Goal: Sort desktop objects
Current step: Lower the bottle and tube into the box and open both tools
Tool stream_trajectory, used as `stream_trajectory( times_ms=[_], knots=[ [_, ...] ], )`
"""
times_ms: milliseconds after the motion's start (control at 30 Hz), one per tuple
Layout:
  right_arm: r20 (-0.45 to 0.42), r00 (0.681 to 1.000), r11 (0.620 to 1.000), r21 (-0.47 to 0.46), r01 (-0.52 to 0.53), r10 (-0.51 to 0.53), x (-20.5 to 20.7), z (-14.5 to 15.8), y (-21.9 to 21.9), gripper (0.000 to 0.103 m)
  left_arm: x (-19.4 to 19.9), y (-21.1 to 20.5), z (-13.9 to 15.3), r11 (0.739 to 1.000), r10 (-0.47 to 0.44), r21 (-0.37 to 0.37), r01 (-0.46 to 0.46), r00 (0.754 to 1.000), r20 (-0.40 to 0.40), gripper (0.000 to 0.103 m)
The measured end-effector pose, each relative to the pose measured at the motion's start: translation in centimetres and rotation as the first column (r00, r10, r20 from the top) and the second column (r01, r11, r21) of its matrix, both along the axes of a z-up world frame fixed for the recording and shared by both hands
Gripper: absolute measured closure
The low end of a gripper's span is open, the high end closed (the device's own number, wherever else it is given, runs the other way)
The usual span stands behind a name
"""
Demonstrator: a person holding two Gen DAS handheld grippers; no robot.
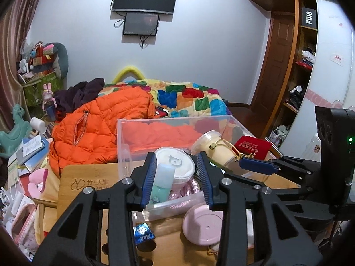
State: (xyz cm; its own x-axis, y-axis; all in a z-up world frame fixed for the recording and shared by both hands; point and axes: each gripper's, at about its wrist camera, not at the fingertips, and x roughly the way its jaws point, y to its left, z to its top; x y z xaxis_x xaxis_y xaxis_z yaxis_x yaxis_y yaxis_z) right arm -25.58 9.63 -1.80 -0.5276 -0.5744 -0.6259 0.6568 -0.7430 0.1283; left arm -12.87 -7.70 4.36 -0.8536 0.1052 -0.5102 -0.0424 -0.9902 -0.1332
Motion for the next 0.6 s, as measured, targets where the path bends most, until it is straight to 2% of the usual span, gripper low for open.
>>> stream_trajectory(
  times_ms=[67,300,433,600],
  knots=[
    [-0.005,1.000,1.000,-0.009,-0.002,0.002,0.6,0.3,0.2,0.056,0.5,0.1,0.2,1.000,0.002,-0.007,-0.002,1.000,-0.004,0.063],
    [-0.030,1.000,1.000,-0.023,0.007,-0.008,2.4,0.7,0.9,0.048,3.0,0.5,0.2,0.999,0.014,-0.043,-0.014,1.000,-0.008,0.046],
    [-0.039,0.999,1.000,-0.027,0.012,-0.013,3.2,0.8,1.2,0.038,4.2,0.4,-0.2,0.998,0.021,-0.053,-0.021,1.000,-0.002,0.040],
    [-0.062,0.998,1.000,-0.019,0.023,-0.024,4.2,1.0,1.1,0.035,5.4,0.2,-1.1,0.998,0.026,-0.057,-0.025,0.999,0.020,0.031]
  ],
)
